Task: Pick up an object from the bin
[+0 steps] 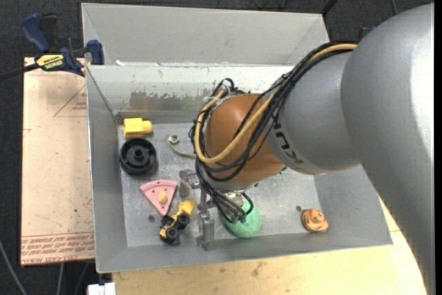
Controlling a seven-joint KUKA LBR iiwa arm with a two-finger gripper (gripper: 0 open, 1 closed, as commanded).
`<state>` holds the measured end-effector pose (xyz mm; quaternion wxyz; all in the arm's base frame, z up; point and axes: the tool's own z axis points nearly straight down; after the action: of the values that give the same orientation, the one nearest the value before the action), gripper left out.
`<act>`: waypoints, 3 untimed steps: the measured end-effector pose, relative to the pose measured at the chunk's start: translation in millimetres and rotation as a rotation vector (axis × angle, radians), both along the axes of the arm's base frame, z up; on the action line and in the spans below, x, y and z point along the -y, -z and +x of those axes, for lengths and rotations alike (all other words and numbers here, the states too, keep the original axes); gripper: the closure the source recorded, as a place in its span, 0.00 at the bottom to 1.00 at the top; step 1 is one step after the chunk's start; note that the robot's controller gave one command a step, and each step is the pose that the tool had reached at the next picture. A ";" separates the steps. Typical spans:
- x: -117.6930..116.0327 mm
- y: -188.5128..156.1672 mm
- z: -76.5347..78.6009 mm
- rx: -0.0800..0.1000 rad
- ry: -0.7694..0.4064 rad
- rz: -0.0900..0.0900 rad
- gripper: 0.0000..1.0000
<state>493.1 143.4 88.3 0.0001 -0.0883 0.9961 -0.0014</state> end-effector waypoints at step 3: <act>-47.3 18.3 -7.0 -0.001 -0.095 0.005 1.00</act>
Offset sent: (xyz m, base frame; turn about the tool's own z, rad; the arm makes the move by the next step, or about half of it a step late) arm 0.0159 0.0535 -0.0183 0.1512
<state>486.1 190.7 70.0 0.0000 -0.1355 0.9908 0.0013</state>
